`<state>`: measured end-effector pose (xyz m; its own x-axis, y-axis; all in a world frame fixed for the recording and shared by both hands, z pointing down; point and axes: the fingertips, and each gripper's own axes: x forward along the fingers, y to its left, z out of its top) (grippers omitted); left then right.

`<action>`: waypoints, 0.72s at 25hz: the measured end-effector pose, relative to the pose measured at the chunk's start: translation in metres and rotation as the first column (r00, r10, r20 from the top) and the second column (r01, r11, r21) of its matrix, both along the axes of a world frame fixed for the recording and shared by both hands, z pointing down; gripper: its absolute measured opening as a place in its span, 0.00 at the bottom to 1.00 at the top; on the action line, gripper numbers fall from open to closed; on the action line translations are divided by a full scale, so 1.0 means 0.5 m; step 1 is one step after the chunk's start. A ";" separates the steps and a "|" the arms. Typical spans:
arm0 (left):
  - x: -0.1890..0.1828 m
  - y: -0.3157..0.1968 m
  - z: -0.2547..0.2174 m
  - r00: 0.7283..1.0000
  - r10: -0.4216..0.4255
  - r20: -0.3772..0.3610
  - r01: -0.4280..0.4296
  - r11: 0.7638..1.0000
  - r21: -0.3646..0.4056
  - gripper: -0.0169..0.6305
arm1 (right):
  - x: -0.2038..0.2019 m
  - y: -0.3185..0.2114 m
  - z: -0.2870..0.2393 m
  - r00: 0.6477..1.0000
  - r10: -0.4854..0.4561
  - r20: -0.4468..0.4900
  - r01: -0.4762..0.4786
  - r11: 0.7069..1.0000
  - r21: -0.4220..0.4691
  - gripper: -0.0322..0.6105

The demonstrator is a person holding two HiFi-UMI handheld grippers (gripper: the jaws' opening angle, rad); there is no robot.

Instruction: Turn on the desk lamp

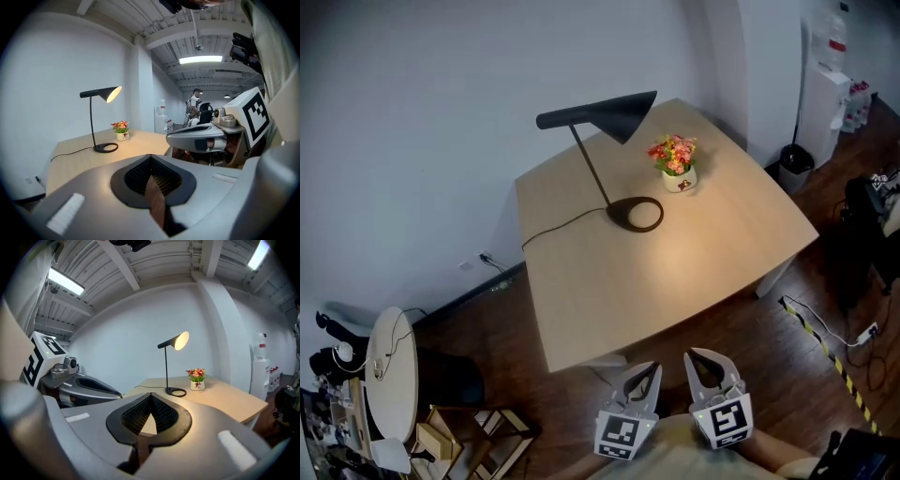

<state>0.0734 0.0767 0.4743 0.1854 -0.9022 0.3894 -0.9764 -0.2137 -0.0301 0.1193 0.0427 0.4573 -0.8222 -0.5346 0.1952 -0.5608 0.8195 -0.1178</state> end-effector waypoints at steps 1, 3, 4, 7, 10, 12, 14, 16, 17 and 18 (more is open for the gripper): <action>-0.003 0.010 0.002 1.000 -0.024 0.004 0.024 1.000 -0.005 0.03 | 0.001 0.011 0.003 1.000 -0.023 -0.001 0.023 1.000 0.002 0.05; -0.009 0.022 0.002 0.998 -0.060 0.013 0.060 0.998 -0.005 0.03 | 0.003 0.032 0.008 0.998 -0.065 -0.010 0.065 0.998 0.011 0.05; -0.011 0.025 0.001 0.997 -0.070 0.015 0.070 0.998 -0.004 0.03 | 0.004 0.041 0.010 0.997 -0.077 -0.015 0.077 0.997 0.013 0.05; -0.010 0.029 0.003 0.998 -0.068 0.007 0.068 0.998 -0.003 0.03 | 0.010 0.050 0.013 0.997 -0.075 -0.027 0.075 0.997 0.014 0.05; -0.003 0.028 0.007 0.999 -0.041 -0.004 0.041 0.999 -0.002 0.03 | 0.020 0.042 0.009 0.999 -0.037 -0.032 0.038 0.999 0.015 0.05; -0.005 0.028 0.008 0.999 -0.038 -0.012 0.038 0.999 0.002 0.03 | 0.024 0.037 0.004 0.999 -0.011 -0.033 0.011 1.000 0.016 0.05; -0.015 0.030 0.007 0.999 -0.044 -0.025 0.045 0.999 0.009 0.03 | 0.018 0.039 -0.001 0.999 0.002 -0.032 -0.001 1.000 0.014 0.05; -0.034 0.035 0.008 0.997 -0.059 -0.043 0.060 0.998 0.013 0.03 | 0.005 0.047 -0.001 0.999 0.000 -0.039 0.001 1.000 0.012 0.05; -0.045 0.039 0.009 0.996 -0.069 -0.055 0.070 0.997 0.014 0.03 | -0.003 0.051 0.000 0.999 -0.002 -0.047 0.002 1.000 0.011 0.05; -0.057 0.043 0.009 0.995 -0.078 -0.065 0.079 0.997 0.016 0.03 | -0.009 0.054 0.001 0.999 -0.001 -0.054 0.001 1.000 0.011 0.05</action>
